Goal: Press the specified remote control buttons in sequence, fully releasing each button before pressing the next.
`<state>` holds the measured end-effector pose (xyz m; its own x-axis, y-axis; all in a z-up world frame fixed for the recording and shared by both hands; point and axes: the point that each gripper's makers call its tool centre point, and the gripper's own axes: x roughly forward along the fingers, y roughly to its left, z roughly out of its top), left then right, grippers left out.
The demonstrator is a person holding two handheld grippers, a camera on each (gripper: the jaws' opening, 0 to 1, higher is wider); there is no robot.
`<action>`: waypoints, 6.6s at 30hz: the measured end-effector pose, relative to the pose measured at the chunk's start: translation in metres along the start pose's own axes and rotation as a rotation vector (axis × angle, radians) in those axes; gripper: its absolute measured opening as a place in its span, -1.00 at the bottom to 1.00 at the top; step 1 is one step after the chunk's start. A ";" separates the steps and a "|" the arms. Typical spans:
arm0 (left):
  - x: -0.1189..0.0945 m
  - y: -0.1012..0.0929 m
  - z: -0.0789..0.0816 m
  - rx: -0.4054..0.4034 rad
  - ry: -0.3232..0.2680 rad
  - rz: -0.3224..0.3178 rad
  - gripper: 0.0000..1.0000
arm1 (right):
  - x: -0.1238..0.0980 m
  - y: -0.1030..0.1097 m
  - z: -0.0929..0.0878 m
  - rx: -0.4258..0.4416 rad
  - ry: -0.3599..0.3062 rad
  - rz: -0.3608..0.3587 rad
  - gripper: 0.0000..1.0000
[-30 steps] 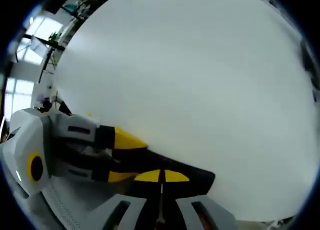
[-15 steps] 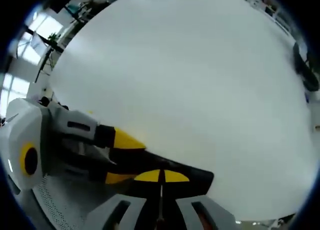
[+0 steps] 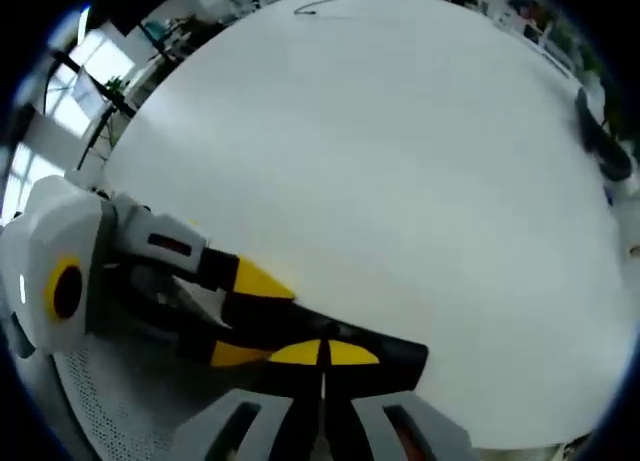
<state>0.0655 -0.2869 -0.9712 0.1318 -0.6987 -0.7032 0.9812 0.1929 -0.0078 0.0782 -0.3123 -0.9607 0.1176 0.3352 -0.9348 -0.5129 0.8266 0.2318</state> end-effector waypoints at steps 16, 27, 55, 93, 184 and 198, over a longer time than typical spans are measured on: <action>0.000 0.000 0.000 -0.001 -0.002 0.000 -0.53 | -0.004 0.004 -0.005 0.028 -0.033 0.032 -1.00; 0.000 0.000 -0.001 -0.002 -0.004 0.000 -0.53 | 0.002 0.005 -0.012 0.050 -0.010 0.048 -1.00; 0.000 -0.001 0.000 0.013 -0.001 0.003 -0.53 | -0.001 -0.002 -0.015 0.077 -0.036 0.038 -1.00; 0.000 -0.001 0.000 0.017 -0.002 0.005 -0.53 | 0.004 0.010 -0.017 0.009 -0.055 0.034 -1.00; 0.001 0.001 0.000 -0.004 -0.007 0.009 -0.53 | 0.001 -0.021 -0.004 -0.029 -0.064 -0.014 -1.00; -0.004 0.002 -0.005 -0.005 0.010 0.007 -0.52 | 0.000 -0.019 -0.004 0.001 -0.047 0.024 -1.00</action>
<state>0.0659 -0.2801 -0.9716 0.1371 -0.6901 -0.7106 0.9795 0.2014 -0.0067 0.0846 -0.3294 -0.9660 0.1448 0.3756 -0.9154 -0.5149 0.8186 0.2544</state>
